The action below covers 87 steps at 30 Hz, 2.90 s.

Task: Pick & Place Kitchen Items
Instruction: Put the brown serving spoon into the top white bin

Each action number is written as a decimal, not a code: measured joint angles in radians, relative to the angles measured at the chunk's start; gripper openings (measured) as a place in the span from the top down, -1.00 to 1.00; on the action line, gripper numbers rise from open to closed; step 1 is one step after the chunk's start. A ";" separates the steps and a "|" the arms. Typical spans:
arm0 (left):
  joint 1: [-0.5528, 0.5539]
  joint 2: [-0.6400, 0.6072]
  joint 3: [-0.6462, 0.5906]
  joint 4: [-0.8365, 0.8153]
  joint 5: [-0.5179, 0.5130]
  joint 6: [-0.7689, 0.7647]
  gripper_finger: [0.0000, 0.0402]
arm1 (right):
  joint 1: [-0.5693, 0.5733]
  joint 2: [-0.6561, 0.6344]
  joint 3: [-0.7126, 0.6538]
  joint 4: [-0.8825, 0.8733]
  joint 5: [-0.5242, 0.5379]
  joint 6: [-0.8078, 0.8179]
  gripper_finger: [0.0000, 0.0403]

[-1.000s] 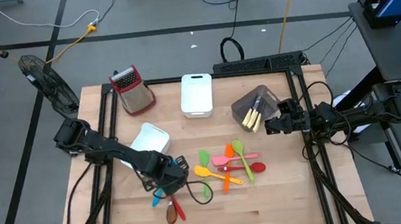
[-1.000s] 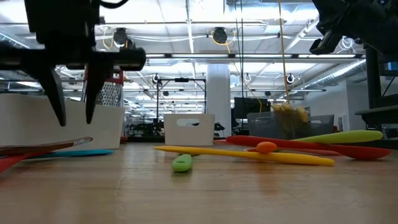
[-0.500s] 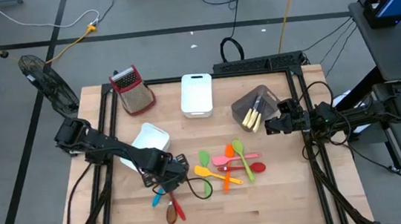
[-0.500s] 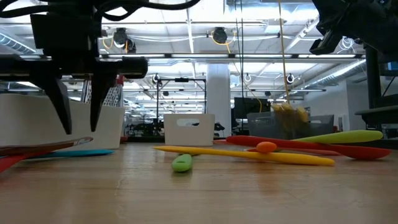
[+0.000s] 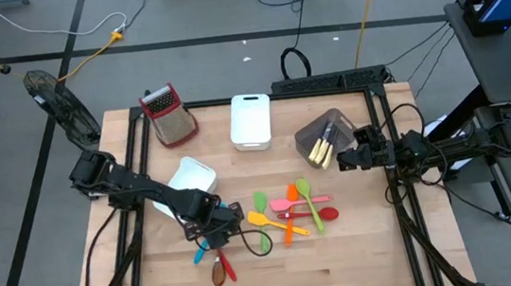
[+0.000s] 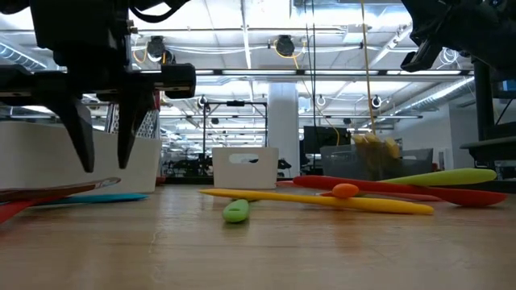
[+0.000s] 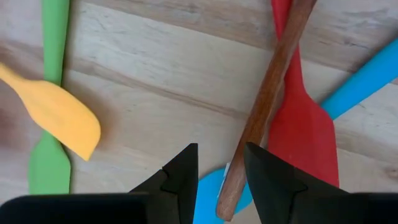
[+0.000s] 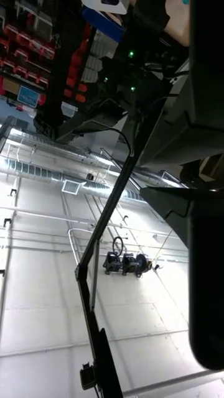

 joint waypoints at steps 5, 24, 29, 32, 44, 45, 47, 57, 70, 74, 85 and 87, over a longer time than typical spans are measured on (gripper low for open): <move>0.000 0.000 -0.013 0.004 0.001 0.007 0.34 | 0.000 0.000 0.000 0.000 0.000 0.000 0.71; -0.002 0.000 -0.047 0.054 0.026 0.027 0.34 | 0.000 0.000 0.000 -0.001 0.001 0.000 0.71; -0.002 0.000 -0.047 0.055 0.026 0.047 0.34 | 0.000 0.000 0.000 -0.001 0.025 -0.001 0.71; -0.002 0.000 -0.047 0.057 0.034 0.060 0.34 | 0.000 0.000 0.000 -0.001 0.025 -0.004 0.71; 0.005 0.022 -0.048 0.086 0.060 0.159 0.34 | 0.000 0.000 0.000 -0.001 0.025 -0.006 0.71; 0.005 0.031 -0.048 0.092 0.061 0.165 0.34 | 0.000 0.000 0.000 -0.001 0.025 -0.006 0.71; 0.005 0.055 -0.048 0.116 0.061 0.166 0.34 | 0.000 0.000 0.000 -0.001 0.026 -0.006 0.71; 0.004 0.090 -0.046 0.134 0.036 0.184 0.57 | 0.000 0.001 0.000 -0.020 0.027 0.003 0.71; 0.003 0.092 -0.047 0.154 -0.006 0.230 0.82 | 0.000 0.001 0.000 -0.050 0.053 0.005 0.71; 0.000 0.088 -0.047 0.166 -0.045 0.259 0.84 | 0.000 0.001 0.000 -0.052 0.053 0.005 0.71; 0.007 0.087 0.010 0.141 -0.116 0.244 0.86 | 0.000 0.000 0.000 -0.052 0.053 0.005 0.71; 0.012 0.087 0.018 0.137 -0.117 0.213 0.86 | 0.000 0.001 0.000 -0.052 0.053 0.005 0.71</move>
